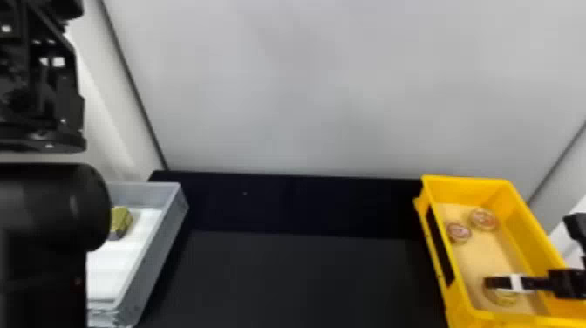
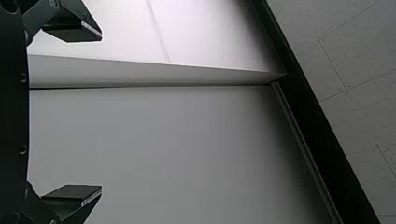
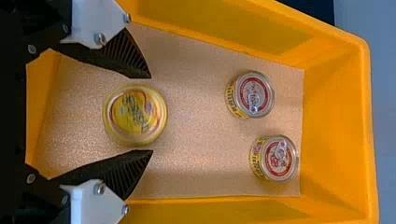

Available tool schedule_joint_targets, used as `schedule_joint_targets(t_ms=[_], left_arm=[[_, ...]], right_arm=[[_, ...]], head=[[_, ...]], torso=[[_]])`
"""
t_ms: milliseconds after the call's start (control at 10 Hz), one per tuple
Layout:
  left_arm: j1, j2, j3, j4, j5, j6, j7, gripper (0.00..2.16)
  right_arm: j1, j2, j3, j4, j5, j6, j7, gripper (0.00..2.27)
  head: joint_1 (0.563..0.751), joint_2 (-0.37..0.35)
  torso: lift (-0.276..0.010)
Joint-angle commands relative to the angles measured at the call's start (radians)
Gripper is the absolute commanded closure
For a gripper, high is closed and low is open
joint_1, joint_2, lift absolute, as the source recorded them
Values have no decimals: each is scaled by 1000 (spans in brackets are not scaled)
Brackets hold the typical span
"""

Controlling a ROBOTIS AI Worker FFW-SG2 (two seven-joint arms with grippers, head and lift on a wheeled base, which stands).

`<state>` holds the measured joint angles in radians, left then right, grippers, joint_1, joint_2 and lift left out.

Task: Pick up the round yellow can and place it in the yellow rectangular box

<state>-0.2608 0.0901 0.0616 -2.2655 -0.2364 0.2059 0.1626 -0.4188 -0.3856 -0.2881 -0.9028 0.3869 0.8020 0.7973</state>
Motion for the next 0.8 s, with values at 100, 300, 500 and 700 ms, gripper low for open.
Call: schedule_joint_targets(t_ms=[100,300,500,700], left_arm=[[3,2,3,0,2,0,0,125],[6,2,6,0,2,-3,0,125],[9,2,7,0,2,-2,0,125],[14,-3,11,-2,2,-2,0,125]], right_arm=[[9,2,15,-74,41,39,-1,-2],[28,4,9,-215,47,48,25,-2],[74,11,7,-527,89,111,-4,-2],[117,30,0,-844,112,168,-137,-2]], head=[[663,54],[663,54],[663,54],[663,54]], torso=[[-10],[-10],[-10],[-10]])
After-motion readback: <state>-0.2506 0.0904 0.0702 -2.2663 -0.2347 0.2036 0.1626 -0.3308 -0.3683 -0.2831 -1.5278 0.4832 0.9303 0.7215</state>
